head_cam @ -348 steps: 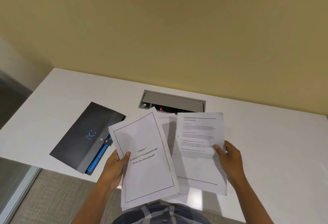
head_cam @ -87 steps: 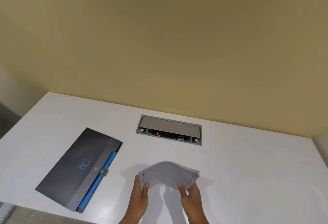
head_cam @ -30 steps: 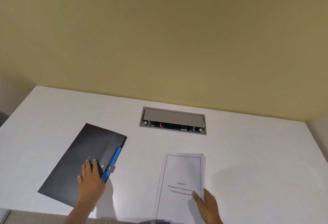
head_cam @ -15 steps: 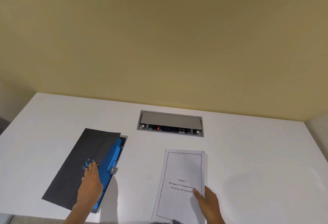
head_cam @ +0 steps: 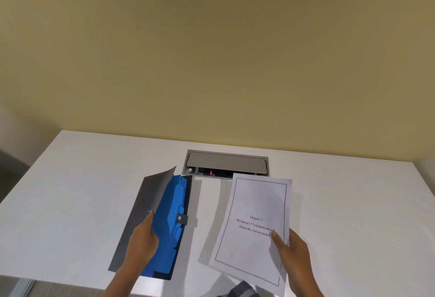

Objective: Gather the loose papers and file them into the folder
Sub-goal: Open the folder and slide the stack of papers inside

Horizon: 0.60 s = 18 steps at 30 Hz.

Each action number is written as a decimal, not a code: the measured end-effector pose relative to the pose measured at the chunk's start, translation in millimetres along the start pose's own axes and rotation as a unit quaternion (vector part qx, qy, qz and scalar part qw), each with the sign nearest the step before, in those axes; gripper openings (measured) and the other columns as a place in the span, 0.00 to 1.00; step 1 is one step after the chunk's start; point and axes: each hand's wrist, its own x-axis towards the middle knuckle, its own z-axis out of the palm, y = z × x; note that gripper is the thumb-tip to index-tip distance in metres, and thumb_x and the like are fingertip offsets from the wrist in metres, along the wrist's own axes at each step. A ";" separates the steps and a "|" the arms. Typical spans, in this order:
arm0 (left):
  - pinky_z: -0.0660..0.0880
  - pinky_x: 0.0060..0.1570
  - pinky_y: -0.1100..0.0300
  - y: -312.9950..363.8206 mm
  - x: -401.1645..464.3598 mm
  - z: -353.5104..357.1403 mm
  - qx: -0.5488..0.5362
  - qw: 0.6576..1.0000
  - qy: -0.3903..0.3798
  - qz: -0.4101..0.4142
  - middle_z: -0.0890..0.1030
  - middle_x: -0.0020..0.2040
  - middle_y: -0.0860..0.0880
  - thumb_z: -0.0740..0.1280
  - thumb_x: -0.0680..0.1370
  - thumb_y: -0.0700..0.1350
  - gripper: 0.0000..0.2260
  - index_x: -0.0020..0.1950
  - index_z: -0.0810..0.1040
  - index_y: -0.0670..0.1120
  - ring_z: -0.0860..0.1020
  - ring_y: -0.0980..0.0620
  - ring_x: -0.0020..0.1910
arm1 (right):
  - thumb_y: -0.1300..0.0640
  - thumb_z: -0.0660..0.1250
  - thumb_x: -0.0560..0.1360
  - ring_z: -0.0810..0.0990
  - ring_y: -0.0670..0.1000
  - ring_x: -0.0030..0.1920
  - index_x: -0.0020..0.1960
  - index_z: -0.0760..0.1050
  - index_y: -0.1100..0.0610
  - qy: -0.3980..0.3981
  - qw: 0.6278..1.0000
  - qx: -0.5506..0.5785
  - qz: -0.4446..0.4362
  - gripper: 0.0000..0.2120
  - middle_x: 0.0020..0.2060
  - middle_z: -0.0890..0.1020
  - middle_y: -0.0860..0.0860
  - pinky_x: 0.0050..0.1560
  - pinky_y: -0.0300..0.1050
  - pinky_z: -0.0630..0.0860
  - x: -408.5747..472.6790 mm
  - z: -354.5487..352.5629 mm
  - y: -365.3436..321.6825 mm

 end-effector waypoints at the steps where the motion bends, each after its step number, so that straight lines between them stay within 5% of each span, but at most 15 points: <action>1: 0.73 0.34 0.55 5.9 -4.2 2.3 -0.012 1.000 -0.003 0.008 0.82 0.42 0.40 0.55 0.83 0.33 0.27 0.83 0.63 0.46 0.75 0.47 0.35 | 0.55 0.74 0.79 0.88 0.44 0.46 0.53 0.84 0.43 0.000 1.000 0.016 -0.007 0.07 0.45 0.89 0.40 0.46 0.43 0.81 -0.2 -2.8 -7.0; 4: 0.79 0.45 0.54 27.8 -19.4 9.6 -0.035 0.999 -0.001 0.032 0.78 0.50 0.49 0.55 0.84 0.35 0.24 0.82 0.66 0.45 0.77 0.52 0.39 | 0.55 0.74 0.79 0.89 0.43 0.46 0.55 0.85 0.45 0.000 0.998 0.051 -0.041 0.07 0.47 0.90 0.42 0.47 0.45 0.81 -2.1 -8.9 -29.7; 8: 0.80 0.51 0.57 60.8 -40.5 24.4 -0.057 0.997 -0.015 0.045 0.81 0.64 0.44 0.55 0.86 0.37 0.23 0.81 0.66 0.46 0.79 0.52 0.47 | 0.52 0.73 0.79 0.87 0.40 0.47 0.54 0.84 0.41 0.004 0.994 0.052 -0.092 0.07 0.47 0.89 0.38 0.47 0.43 0.81 -6.0 -8.0 -59.5; 11: 0.80 0.61 0.52 82.7 -54.0 37.2 -0.067 0.996 -0.035 0.049 0.78 0.71 0.42 0.55 0.86 0.38 0.22 0.81 0.66 0.45 0.80 0.45 0.58 | 0.53 0.72 0.80 0.86 0.36 0.44 0.50 0.82 0.39 0.002 0.987 0.014 -0.157 0.08 0.45 0.87 0.35 0.41 0.29 0.79 -11.4 -2.5 -77.5; 14: 0.81 0.59 0.51 99.9 -64.3 48.3 -0.098 0.993 -0.052 0.043 0.79 0.70 0.42 0.55 0.85 0.38 0.23 0.81 0.67 0.46 0.81 0.45 0.57 | 0.54 0.70 0.81 0.85 0.37 0.42 0.48 0.79 0.43 -0.009 0.976 -0.037 -0.213 0.06 0.42 0.86 0.35 0.34 0.24 0.74 -16.3 6.3 -87.9; 18: 0.83 0.59 0.48 117.8 -75.7 60.0 -0.141 0.988 -0.065 0.025 0.81 0.66 0.45 0.55 0.86 0.39 0.21 0.80 0.68 0.47 0.81 0.44 0.59 | 0.54 0.67 0.83 0.84 0.42 0.39 0.50 0.78 0.50 -0.021 0.960 -0.121 -0.252 0.03 0.37 0.83 0.41 0.32 0.28 0.75 -21.7 16.5 -89.1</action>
